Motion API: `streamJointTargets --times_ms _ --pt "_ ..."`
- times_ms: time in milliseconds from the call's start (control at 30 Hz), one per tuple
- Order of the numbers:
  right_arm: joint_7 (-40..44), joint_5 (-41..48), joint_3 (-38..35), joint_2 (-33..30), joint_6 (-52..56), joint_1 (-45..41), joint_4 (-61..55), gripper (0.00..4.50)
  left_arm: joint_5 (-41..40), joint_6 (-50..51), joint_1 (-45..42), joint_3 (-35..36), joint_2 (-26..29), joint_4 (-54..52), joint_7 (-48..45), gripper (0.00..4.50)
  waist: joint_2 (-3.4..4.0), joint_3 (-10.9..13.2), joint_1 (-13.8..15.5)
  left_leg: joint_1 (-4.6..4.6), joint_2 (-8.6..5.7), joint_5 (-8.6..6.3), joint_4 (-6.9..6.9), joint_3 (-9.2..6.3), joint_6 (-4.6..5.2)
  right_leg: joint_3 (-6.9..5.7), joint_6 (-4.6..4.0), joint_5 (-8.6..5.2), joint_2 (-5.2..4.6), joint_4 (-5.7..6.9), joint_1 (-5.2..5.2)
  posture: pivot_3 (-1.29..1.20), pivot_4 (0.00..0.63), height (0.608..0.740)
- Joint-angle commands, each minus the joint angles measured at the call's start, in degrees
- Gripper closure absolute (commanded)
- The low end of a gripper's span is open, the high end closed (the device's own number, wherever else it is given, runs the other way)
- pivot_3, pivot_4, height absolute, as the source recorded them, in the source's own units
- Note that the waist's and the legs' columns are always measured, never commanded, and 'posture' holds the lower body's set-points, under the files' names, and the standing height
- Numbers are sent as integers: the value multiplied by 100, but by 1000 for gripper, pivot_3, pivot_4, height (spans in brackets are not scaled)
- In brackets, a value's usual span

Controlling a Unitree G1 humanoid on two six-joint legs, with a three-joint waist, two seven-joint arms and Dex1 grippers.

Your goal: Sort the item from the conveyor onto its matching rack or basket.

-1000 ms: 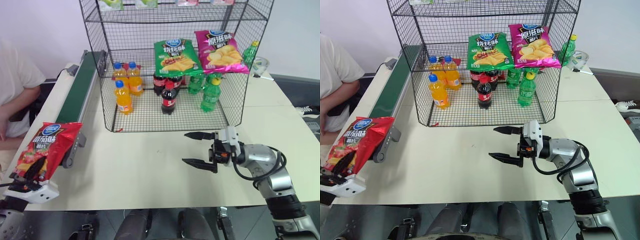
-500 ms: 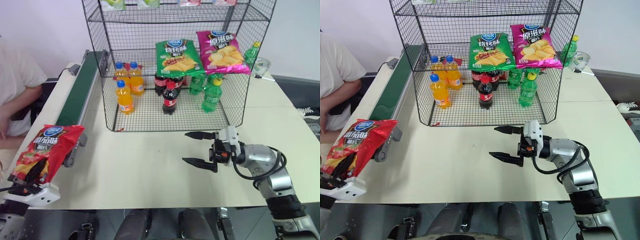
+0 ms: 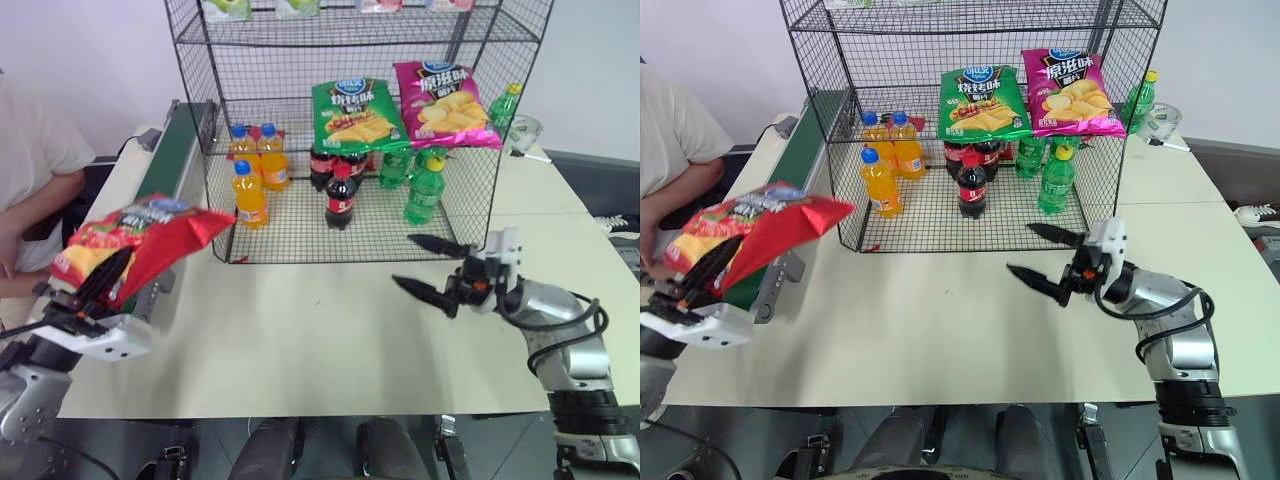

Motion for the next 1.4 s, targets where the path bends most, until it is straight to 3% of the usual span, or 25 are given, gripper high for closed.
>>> streamJointTargets --times_ms 33,233,367,700,833,1033,1400 --pt "-267 394 -534 52 1 89 -220 0 -207 104 -656 -266 -1 -358 -331 4434 1 0 13 0 0 0 0 0 0 0 0 0 0 0 1 0 150 740" --pt "-621 211 -587 262 -279 190 -329 0 -129 349 -1898 -894 -260 -185 -623 4434 5 -1 -49 1 0 4 2 1 -5 1 0 1 4 3 22 0 150 740" --pt "-832 89 -516 423 -437 162 -372 0 332 604 -2865 -1384 -507 200 -535 4434 6 -2 -36 3 4 11 0 0 -16 1 0 2 9 8 21 0 150 740" --pt "-1207 -111 -206 716 -615 105 -543 0 1533 1238 -4908 -2545 -1411 1954 445 4434 4 -3 -12 4 2 16 3 -3 -21 1 1 4 20 9 23 0 150 740" --pt "-1223 -121 -132 720 -616 74 -545 0 1532 1429 -5570 -2941 -1960 2779 763 4434 3 -2 -8 3 2 17 7 -5 -23 1 1 4 30 16 23 0 150 740" --pt "-1307 -119 -94 712 -621 2 -527 0 1667 1929 -6566 -3163 -2479 3968 1609 4434 0 -1 -20 0 2 18 12 -8 -24 1 2 4 34 18 22 0 150 740" --pt "-1713 -228 -82 795 -721 -99 -638 0 1703 2600 -7650 -3463 -2602 5569 2768 4434 -1 0 -44 -4 3 26 13 -7 -38 1 3 4 37 26 13 0 150 740"
